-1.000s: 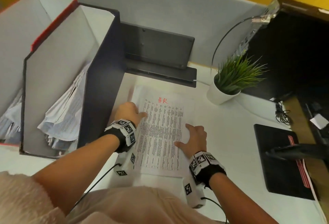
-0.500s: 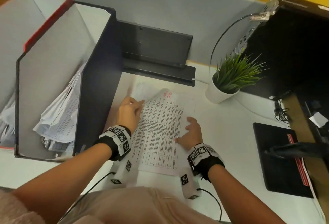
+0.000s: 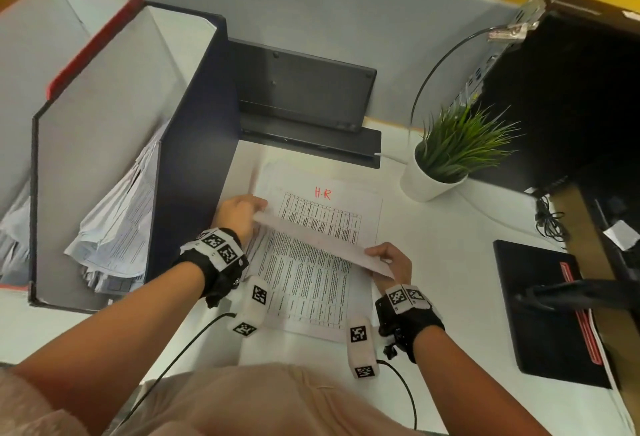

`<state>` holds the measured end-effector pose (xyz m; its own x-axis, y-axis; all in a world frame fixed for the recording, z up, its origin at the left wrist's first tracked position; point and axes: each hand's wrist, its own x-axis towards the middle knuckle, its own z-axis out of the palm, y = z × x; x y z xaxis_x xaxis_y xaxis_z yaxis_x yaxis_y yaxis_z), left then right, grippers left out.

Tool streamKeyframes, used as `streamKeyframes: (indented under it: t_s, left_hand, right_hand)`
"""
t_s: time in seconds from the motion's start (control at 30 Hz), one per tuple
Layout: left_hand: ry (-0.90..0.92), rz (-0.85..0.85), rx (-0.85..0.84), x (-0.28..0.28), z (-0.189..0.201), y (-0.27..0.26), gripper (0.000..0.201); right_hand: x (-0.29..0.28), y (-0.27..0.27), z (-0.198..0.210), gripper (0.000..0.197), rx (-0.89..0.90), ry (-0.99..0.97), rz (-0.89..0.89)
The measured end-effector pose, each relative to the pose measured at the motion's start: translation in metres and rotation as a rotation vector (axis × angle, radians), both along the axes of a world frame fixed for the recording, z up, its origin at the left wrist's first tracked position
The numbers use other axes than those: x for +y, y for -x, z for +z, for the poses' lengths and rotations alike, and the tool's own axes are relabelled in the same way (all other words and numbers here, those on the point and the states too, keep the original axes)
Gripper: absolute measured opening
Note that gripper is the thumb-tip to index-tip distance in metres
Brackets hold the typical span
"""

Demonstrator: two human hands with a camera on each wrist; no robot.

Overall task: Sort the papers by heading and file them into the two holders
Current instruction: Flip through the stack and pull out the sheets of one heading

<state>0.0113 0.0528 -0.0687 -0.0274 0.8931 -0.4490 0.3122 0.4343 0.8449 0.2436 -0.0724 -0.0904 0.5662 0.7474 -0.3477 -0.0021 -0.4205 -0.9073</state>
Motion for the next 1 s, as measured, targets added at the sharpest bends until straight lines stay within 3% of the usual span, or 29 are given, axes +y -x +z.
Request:
streamKeyframes:
  t_s: [0.07, 0.23, 0.47, 0.63, 0.73, 0.87, 1.0]
  left_hand:
    - [0.071, 0.03, 0.064, 0.007, 0.001, 0.001, 0.023]
    - [0.147, -0.119, 0.273, 0.008, 0.008, -0.001, 0.032]
    - [0.055, -0.197, 0.565, 0.001, 0.016, -0.016, 0.051]
    - [0.008, -0.211, 0.581, 0.001, 0.018, -0.017, 0.033]
    - [-0.054, -0.229, 0.563, 0.0, 0.013, -0.016, 0.022]
    - [-0.104, -0.307, 0.564, 0.0, 0.01, -0.016, 0.037]
    - [-0.272, -0.317, 0.504, -0.009, 0.009, -0.012, 0.03]
  right_hand:
    - [0.0, 0.002, 0.001, 0.04, 0.002, -0.008, -0.009]
    - [0.003, 0.001, 0.003, 0.038, 0.284, -0.079, -0.144]
    - [0.003, 0.006, 0.004, 0.045, 0.289, -0.138, -0.164]
    - [0.005, 0.004, 0.005, 0.063, 0.446, -0.14, -0.194]
    - [0.004, 0.004, 0.005, 0.058, 0.365, -0.103, -0.151]
    - [0.001, 0.004, 0.002, 0.041, 0.042, -0.019, -0.053]
    - [0.002, 0.001, 0.001, 0.035, 0.039, 0.041, -0.048]
